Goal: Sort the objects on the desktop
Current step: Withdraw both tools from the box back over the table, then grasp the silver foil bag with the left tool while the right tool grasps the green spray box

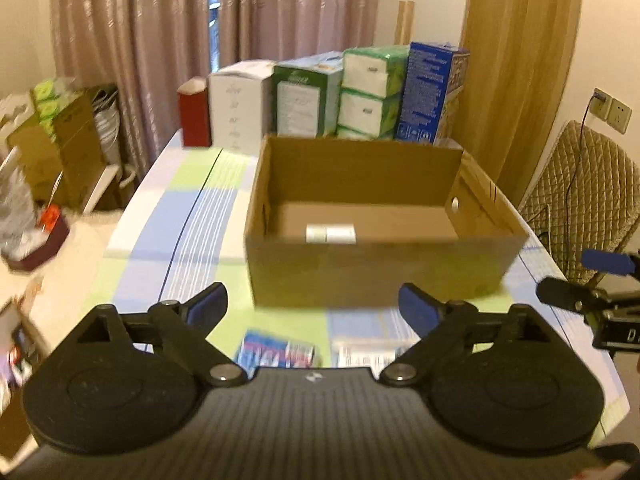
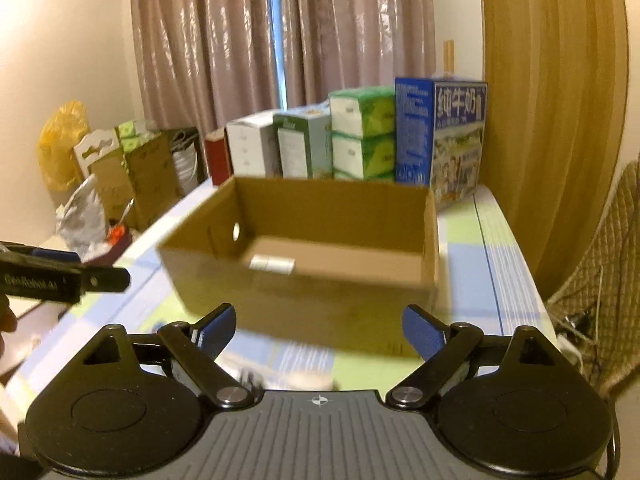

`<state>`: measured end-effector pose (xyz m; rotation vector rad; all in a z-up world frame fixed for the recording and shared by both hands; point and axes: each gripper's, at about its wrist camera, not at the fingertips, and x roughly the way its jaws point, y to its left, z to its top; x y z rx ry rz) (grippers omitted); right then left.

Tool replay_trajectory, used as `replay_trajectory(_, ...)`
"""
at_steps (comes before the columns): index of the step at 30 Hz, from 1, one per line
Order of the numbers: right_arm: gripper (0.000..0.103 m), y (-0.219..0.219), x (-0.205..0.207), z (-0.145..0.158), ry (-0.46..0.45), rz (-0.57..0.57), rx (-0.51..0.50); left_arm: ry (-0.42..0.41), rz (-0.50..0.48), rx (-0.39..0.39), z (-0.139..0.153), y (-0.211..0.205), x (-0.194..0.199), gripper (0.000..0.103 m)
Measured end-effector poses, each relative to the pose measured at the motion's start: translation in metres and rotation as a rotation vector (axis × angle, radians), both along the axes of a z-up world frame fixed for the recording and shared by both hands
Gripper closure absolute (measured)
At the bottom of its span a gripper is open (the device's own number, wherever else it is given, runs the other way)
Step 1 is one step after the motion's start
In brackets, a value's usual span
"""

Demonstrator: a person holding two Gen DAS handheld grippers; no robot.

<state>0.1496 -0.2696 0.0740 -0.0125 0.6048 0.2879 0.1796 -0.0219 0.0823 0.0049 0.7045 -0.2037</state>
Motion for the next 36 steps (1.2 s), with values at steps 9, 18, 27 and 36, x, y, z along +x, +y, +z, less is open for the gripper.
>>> replay_trajectory(9, 0.015, 0.007, -0.074, -0.048, 0.089, 0.028, -0.029, 0.121, 0.114, -0.114, -0.041, 0.026, -0.078, 0.012)
replay_trajectory(18, 0.015, 0.02, -0.096, -0.082, 0.113, 0.102, -0.162, 0.171, 0.111, -0.098, -0.063, 0.021, -0.093, 0.012)
replay_trajectory(27, 0.015, 0.027, -0.082, -0.117, 0.198, 0.072, -0.2, 0.203, 0.089, -0.084, -0.079, 0.01, -0.081, 0.011)
replay_trajectory(36, 0.015, 0.047, -0.072, -0.137, 0.234, 0.096, -0.192, 0.238, 0.093, -0.076, -0.099, 0.014, -0.073, 0.011)
